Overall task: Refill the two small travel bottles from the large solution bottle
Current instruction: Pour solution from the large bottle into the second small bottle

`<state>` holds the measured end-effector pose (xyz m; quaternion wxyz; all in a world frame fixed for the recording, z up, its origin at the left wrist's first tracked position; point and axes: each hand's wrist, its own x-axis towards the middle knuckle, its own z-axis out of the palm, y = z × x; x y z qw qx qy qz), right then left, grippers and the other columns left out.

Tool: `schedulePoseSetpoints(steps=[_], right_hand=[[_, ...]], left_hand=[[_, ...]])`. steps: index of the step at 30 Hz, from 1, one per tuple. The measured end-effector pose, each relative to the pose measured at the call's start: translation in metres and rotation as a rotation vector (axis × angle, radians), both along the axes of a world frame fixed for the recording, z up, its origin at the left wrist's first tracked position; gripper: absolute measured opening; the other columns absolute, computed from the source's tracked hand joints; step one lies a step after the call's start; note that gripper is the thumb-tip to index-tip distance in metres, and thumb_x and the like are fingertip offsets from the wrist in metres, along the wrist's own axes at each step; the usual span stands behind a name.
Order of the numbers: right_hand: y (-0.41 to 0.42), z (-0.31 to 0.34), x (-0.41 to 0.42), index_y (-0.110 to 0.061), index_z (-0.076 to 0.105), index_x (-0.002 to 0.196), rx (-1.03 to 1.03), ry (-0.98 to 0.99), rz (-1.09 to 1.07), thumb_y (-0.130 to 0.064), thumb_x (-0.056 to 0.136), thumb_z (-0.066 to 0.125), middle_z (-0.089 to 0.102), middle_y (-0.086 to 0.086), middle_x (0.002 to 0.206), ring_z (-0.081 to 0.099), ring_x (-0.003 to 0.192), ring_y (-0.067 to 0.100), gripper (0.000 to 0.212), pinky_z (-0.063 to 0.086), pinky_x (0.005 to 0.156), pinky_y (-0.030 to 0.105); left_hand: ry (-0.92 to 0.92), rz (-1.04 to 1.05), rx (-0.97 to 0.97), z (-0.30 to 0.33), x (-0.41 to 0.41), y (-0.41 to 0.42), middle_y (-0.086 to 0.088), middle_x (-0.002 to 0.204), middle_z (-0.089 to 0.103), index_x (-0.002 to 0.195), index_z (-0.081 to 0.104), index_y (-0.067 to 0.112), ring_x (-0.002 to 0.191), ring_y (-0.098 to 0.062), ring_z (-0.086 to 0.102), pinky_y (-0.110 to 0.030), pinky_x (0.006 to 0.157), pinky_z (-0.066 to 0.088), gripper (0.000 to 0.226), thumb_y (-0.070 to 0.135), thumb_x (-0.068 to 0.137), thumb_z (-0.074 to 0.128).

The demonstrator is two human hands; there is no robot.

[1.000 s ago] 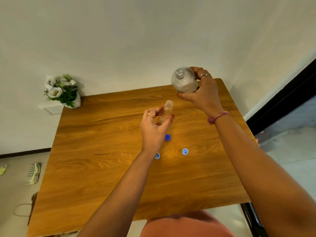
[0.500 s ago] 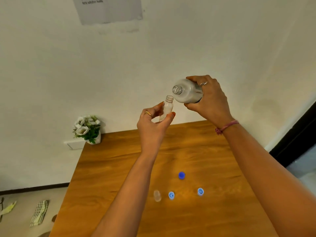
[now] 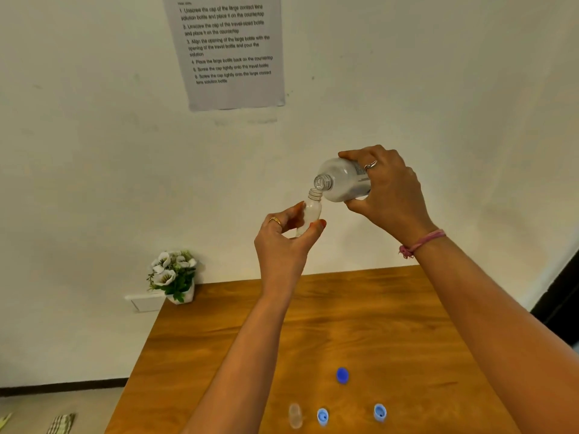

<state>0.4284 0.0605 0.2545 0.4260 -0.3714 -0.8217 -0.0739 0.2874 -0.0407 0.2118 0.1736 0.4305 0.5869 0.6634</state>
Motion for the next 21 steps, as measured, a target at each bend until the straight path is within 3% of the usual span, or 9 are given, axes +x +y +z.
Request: schedulePoseSetpoints(steps=[21], right_hand=[[0.007,0.019,-0.009,-0.019,0.058,0.123,0.273,-0.054,-0.026,-0.014,0.065,0.081,0.061,0.006,0.118,0.056,0.109,0.029,0.062,0.044,0.079,0.042]], left_hand=[[-0.001,0.012,0.038,0.012,-0.009,0.0,0.001,0.104,0.067,0.114,0.067,0.018,0.092,-0.003,0.062,0.001,0.066,0.042,0.044,0.022,0.072,0.081]])
